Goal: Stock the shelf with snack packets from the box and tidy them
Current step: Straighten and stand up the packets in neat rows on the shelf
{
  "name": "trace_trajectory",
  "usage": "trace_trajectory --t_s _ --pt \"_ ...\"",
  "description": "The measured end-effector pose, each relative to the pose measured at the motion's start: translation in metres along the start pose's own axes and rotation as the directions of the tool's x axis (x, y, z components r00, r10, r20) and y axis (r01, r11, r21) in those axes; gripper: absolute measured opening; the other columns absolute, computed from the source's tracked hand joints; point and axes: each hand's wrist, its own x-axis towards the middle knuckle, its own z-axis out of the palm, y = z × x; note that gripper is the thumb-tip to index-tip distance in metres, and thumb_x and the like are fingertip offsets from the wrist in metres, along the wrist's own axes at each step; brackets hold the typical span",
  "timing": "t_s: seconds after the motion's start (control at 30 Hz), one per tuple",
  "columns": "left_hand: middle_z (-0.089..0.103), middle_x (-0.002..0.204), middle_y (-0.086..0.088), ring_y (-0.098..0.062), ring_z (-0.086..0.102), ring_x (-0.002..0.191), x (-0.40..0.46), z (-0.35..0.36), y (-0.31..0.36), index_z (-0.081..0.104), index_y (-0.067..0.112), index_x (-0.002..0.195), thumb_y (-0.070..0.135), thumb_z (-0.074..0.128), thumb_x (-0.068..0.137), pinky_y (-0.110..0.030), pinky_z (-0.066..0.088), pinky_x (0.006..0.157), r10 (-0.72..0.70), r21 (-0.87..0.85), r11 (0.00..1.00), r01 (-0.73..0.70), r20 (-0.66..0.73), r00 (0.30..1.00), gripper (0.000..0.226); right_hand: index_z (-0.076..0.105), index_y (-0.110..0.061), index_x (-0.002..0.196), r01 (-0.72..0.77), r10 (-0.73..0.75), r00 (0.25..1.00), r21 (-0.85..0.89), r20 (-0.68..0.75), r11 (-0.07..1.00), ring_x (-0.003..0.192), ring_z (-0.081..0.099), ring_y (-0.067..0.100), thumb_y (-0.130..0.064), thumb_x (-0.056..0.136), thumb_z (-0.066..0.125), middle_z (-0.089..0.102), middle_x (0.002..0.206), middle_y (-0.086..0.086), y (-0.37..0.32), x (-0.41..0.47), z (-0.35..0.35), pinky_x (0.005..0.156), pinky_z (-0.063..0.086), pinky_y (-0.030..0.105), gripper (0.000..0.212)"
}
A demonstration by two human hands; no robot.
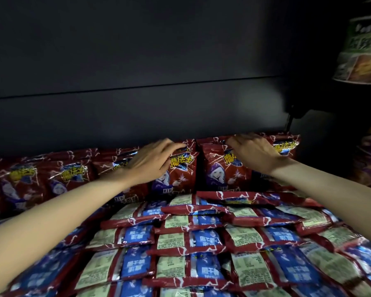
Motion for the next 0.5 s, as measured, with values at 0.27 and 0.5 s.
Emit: trace_trajectory --t_s 0.27,0.5 --pt "0.0 0.158 -0.013 -0.03 -0.003 0.145 -0.01 0.02 0.003 0.023 0.022 0.149 0.065 0.048 0.083 -0.055 0.005 0.115 0.247 0.367 0.879 -0.303 0.193 0.95 0.083 0.058 -0.023 0.122 0.19 -0.189 0.982 -0.163 0.024 0.968 0.095 0.06 0.036 0.009 0.056 0.075 0.06 0.107 0.02 0.001 -0.004 0.014 0.075 0.055 0.044 0.075" --pt "-0.018 0.156 -0.013 -0.036 -0.014 0.143 -0.011 0.036 0.0 -0.009 0.019 0.15 0.08 0.047 0.07 -0.063 0.005 0.111 0.102 0.513 0.835 -0.198 0.209 0.973 0.116 0.021 -0.016 0.149 0.241 -0.193 0.951 -0.187 0.243 0.952 0.143 0.017 0.034 -0.07 0.075 0.044 0.013 0.157 0.016 -0.006 -0.011 0.028 0.11 0.018 0.061 0.094"
